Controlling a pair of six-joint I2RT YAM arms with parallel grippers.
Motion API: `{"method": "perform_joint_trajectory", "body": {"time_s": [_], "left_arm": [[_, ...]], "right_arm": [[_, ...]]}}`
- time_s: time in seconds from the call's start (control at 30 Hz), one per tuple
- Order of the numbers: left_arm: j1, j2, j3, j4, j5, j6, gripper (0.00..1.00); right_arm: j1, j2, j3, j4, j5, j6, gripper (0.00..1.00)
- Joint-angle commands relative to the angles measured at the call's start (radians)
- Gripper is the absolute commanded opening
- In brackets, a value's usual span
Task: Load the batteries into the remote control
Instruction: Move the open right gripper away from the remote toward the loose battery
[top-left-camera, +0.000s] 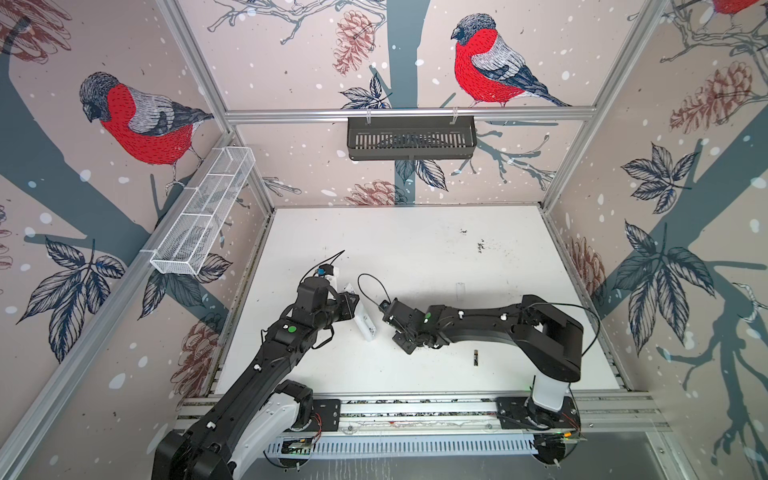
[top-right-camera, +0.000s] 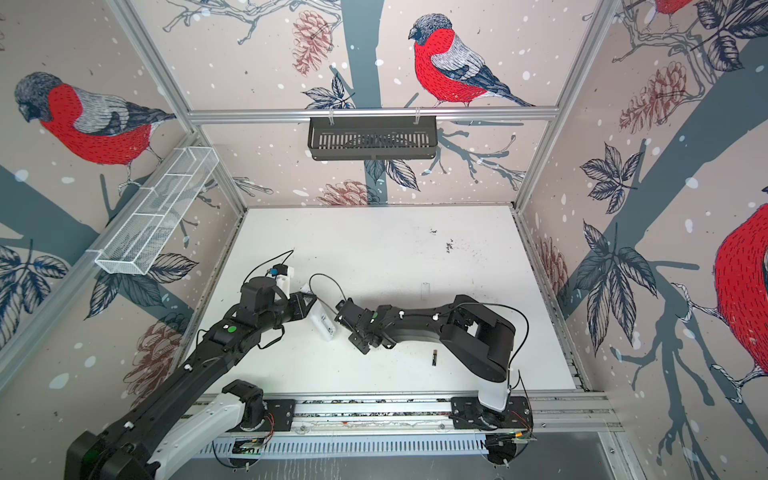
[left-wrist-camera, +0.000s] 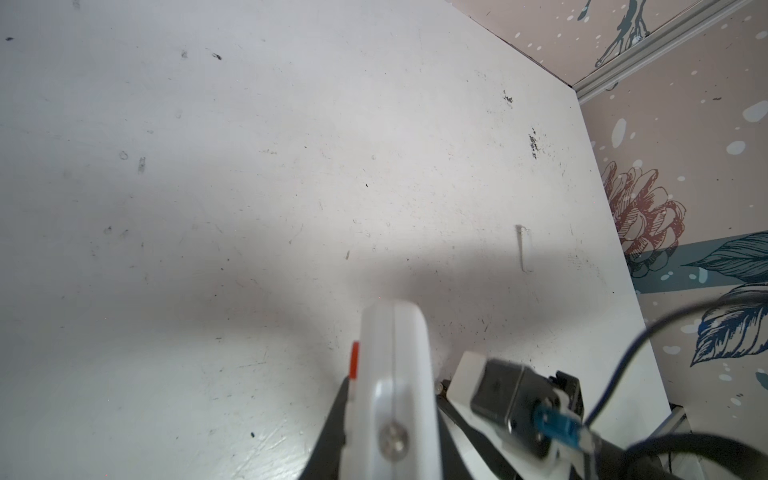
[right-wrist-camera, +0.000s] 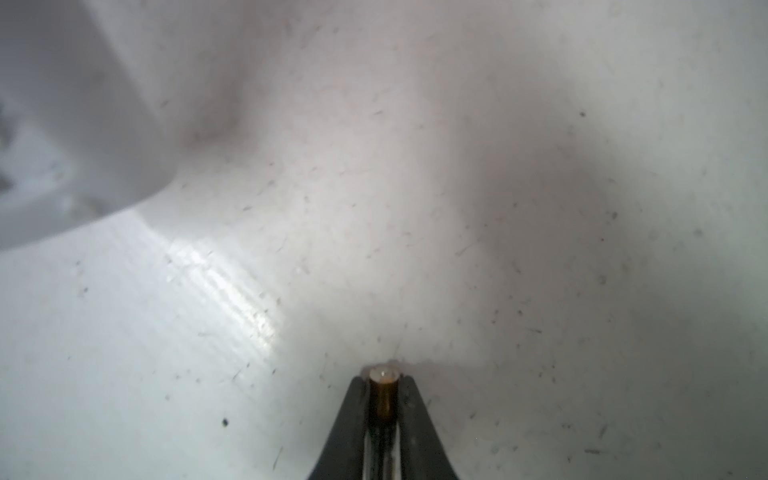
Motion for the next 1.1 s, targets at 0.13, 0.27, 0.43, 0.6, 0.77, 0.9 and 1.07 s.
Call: {"method": "perform_joint_trajectory", "body": {"time_s": [0.13, 0.27, 0.43, 0.6, 0.77, 0.9, 1.07], "left_arm": [[0.002, -0.058, -0.013, 0.007, -0.052, -0.007, 0.0], [0.002, -0.063, -0.015, 0.004, -0.073, -0.009, 0.0], [0.014, -0.056, -0.016, 0.009, -0.072, -0.007, 0.0], [0.041, -0.074, -0.018, 0.011, -0.072, -0.01, 0.0], [0.063, -0.081, -0.019, 0.016, -0.06, -0.009, 0.0], [0.066, -0.082, -0.022, 0.018, -0.06, -0.011, 0.0], [0.081, -0.078, -0.024, 0.024, -0.044, -0.01, 0.0]], "right_arm": [[0.029, -0.07, -0.053, -0.062, 0.051, -0.228, 0.16], [0.021, -0.173, -0.107, -0.02, 0.018, -0.259, 0.17], [0.027, -0.273, -0.192, 0.037, -0.002, -0.326, 0.17], [0.021, -0.308, -0.235, 0.117, -0.045, -0.407, 0.17], [0.053, -0.244, -0.231, 0.165, -0.063, -0.49, 0.17], [0.11, -0.165, -0.22, 0.164, -0.018, -0.506, 0.17], [0.194, -0.126, -0.247, 0.188, 0.076, -0.48, 0.24]]}}
